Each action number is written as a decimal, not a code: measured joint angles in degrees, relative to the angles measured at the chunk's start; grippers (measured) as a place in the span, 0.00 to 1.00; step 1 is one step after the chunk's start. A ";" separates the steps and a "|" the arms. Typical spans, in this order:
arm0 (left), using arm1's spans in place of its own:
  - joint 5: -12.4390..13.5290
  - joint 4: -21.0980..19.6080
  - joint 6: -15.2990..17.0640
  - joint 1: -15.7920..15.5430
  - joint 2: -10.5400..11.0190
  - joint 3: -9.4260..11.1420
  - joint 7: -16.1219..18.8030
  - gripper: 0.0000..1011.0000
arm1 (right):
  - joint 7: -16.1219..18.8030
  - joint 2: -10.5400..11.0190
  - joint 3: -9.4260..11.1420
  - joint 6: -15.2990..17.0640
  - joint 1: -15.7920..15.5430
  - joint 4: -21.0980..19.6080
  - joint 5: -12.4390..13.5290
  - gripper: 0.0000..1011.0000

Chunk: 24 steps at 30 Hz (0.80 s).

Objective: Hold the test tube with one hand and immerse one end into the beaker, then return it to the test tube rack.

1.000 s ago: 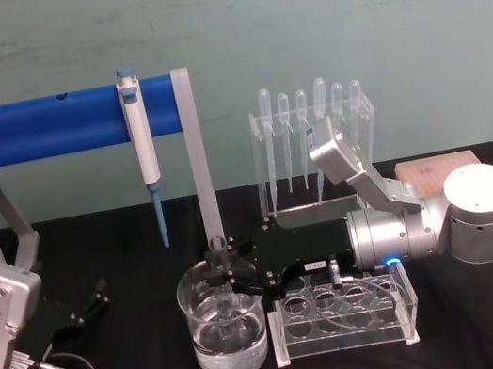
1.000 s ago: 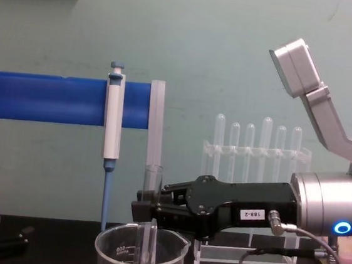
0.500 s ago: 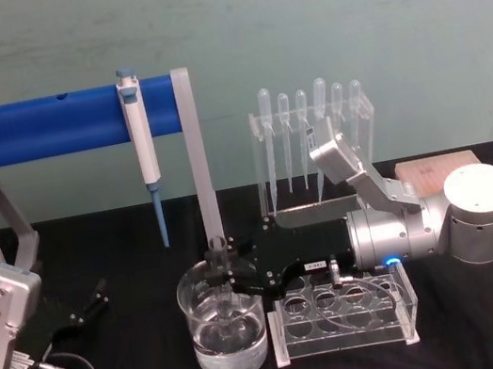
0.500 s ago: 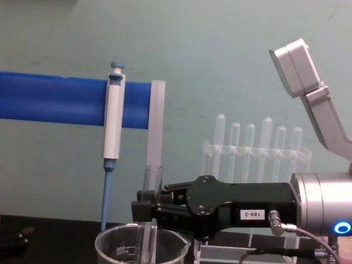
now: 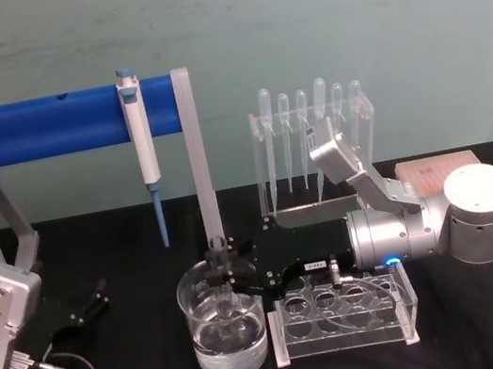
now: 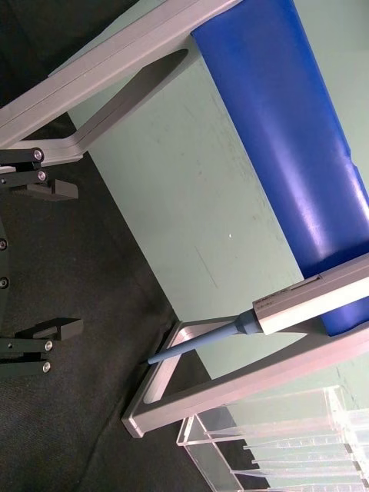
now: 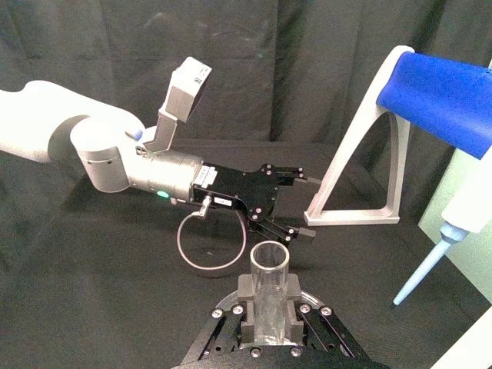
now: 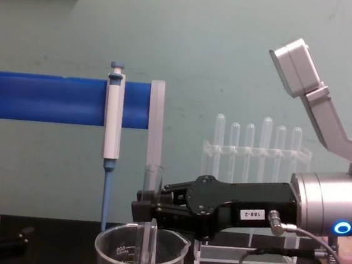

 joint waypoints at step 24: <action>0.00 0.00 0.00 0.00 0.00 0.00 0.00 0.99 | 0.00 0.00 0.00 0.00 -0.01 0.00 0.00 0.22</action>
